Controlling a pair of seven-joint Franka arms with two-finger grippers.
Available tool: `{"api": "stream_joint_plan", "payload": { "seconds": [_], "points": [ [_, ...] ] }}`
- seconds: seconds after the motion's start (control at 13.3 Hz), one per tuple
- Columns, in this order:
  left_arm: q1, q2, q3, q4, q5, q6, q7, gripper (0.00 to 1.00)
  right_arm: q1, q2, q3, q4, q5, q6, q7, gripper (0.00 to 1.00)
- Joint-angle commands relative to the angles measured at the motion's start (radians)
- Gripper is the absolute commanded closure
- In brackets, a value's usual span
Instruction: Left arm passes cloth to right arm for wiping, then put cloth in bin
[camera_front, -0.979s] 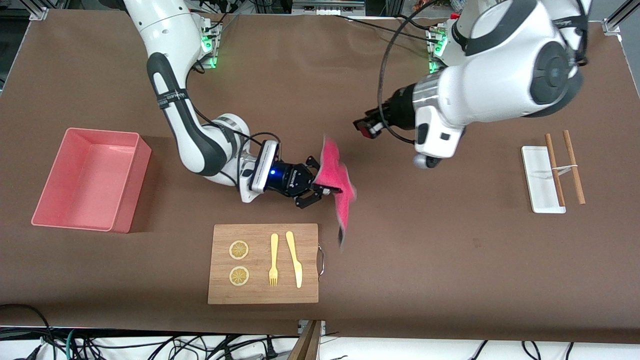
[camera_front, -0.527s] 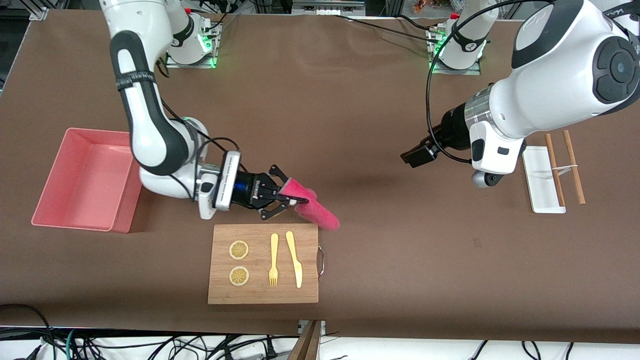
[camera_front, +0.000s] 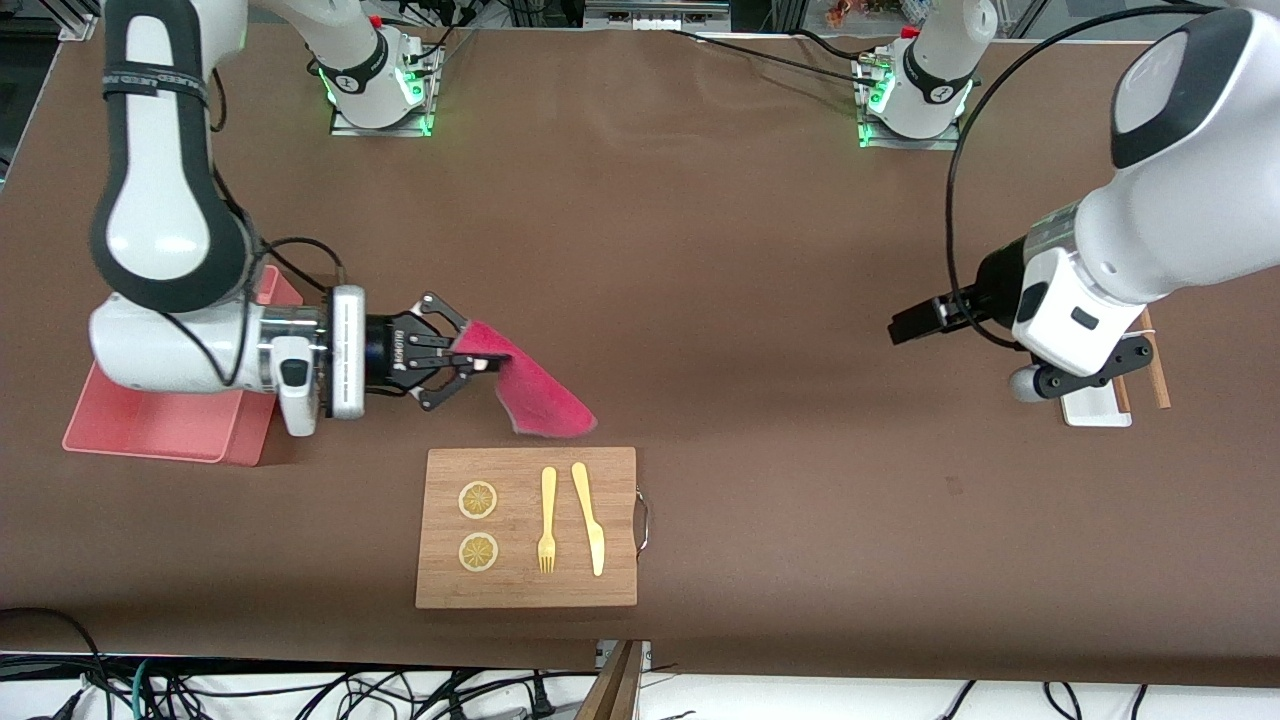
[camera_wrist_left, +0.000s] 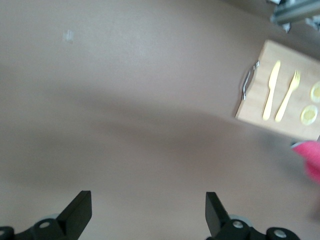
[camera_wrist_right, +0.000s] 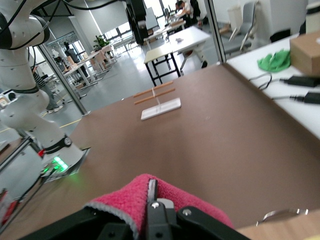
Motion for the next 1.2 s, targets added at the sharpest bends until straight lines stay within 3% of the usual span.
{"api": "stream_joint_plan", "payload": {
  "seconds": [0.0, 0.15, 0.23, 0.38, 0.53, 0.68, 0.83, 1.13],
  "points": [
    [-0.003, -0.098, -0.002, -0.009, 0.022, -0.118, 0.230, 0.00, 0.010, -0.028, -0.073, -0.009, -0.114, -0.120, 0.127, 1.00],
    [0.022, -0.136, 0.030, -0.007, 0.019, -0.154, 0.378, 0.00, 0.010, -0.071, -0.086, -0.003, -0.240, -0.160, 0.218, 1.00],
    [0.025, -0.176, 0.085, -0.039, 0.019, -0.145, 0.483, 0.00, 0.010, -0.098, -0.086, -0.003, -0.313, -0.174, 0.278, 1.00],
    [0.024, -0.244, 0.197, -0.188, 0.019, -0.052, 0.617, 0.00, 0.010, -0.161, -0.086, -0.001, -0.456, -0.202, 0.432, 1.00],
    [0.014, -0.308, 0.288, -0.365, 0.082, 0.124, 0.639, 0.00, 0.010, -0.201, -0.089, 0.028, -0.605, -0.252, 0.568, 1.00],
    [0.011, -0.371, 0.290, -0.504, 0.176, 0.257, 0.633, 0.00, 0.010, -0.230, -0.090, 0.056, -0.734, -0.300, 0.712, 1.00],
    [-0.028, -0.414, 0.290, -0.579, 0.184, 0.260, 0.632, 0.00, 0.018, -0.262, -0.084, 0.086, -0.864, -0.323, 0.853, 1.00],
    [-0.081, -0.440, 0.282, -0.586, 0.181, 0.201, 0.622, 0.00, 0.056, -0.276, -0.075, 0.135, -1.065, -0.349, 1.097, 1.00]
  ]
}}
